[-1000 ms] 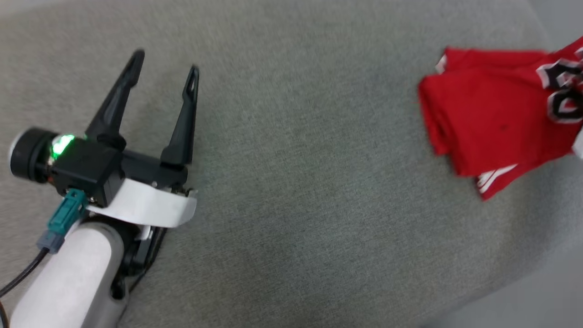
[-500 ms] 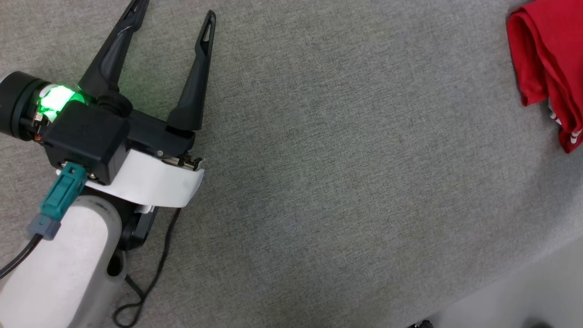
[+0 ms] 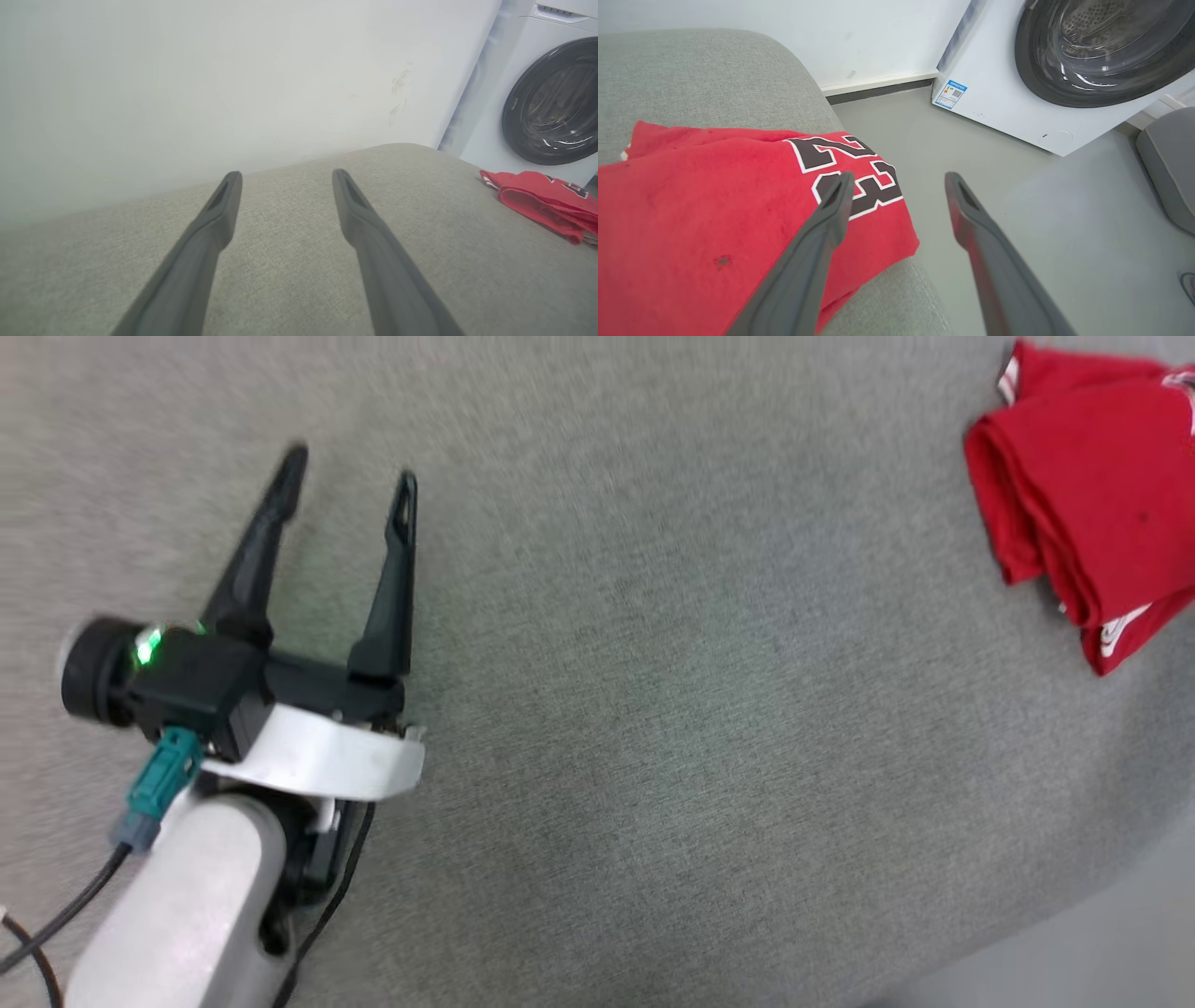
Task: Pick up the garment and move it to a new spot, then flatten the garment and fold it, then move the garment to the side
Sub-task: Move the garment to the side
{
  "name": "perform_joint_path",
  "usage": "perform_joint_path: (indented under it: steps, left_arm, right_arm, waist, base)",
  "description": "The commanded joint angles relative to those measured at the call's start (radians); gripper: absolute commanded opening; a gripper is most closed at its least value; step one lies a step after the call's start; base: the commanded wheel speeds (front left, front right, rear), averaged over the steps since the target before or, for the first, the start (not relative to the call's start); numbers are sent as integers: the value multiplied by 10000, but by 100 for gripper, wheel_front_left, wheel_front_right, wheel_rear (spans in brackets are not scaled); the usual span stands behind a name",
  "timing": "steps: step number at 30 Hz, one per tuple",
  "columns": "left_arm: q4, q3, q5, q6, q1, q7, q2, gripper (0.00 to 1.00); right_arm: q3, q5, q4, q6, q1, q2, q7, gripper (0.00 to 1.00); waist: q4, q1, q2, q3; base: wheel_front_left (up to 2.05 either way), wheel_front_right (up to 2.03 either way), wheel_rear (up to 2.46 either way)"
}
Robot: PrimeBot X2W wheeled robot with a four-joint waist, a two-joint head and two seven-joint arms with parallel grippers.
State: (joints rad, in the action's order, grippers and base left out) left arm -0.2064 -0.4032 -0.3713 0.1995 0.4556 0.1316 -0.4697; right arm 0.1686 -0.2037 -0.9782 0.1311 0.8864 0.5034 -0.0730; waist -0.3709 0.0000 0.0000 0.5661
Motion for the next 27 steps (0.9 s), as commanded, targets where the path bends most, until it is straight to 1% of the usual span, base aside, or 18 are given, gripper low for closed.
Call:
perform_joint_path:
  steps: [1, 3, 7, 11, 18, 20, 23, 27]
  left_arm:
    - [163, 64, -136, 94, -344, 242, 93, 100]
    - [423, 119, -332, 207, -824, 451, 243, 100]
    - [781, 284, -720, 400, -1711, 734, 390, 100]
    - [1057, 390, -985, 516, -2413, 902, 519, 100]
    - [1482, 705, -1359, 714, -3240, 1089, 608, 100]
    - [1639, 850, -1437, 732, -3417, 1136, 594, 100]
    - [1857, 1065, -1524, 765, -3731, 1202, 524, 100]
    - [2124, 1278, -1616, 759, -4187, 1245, 369, 100]
  right_arm:
    - [-165, -131, 156, -9, -395, 200, -111, 100]
    - [-442, -355, 369, -7, -867, 276, -210, 100]
    - [-995, -752, 1001, -9, -1890, 215, -397, 100]
    - [-1346, -1155, 1722, -9, -2954, -108, -460, 100]
    - [-1847, -1592, 3518, -9, -4599, -991, -571, 100]
    - [-1952, -1486, 4122, -7, -5008, -1271, -560, 100]
    - [-1975, -1474, 5026, -9, -5604, -1661, -542, 100]
    - [-1750, -1359, 6382, -9, -6555, -2205, -428, 100]
  waist:
    - [539, 0, 0, -1090]
    - [776, 0, 0, -1661]
    - [1268, 0, 0, -2624]
    - [1804, 0, 0, -3331]
    - [2652, 0, 0, -4207]
    - [2860, 0, 0, -4424]
    - [3094, 0, 0, -4752]
    - [3291, 0, 0, -5168]
  base:
    - [0, 0, 0]
    - [0, 0, 0]
    - [0, 0, 0]
    - [0, 0, 0]
    - [0, 0, 0]
    - [0, 0, 0]
    - [0, 0, 0]
    - [0, 0, 0]
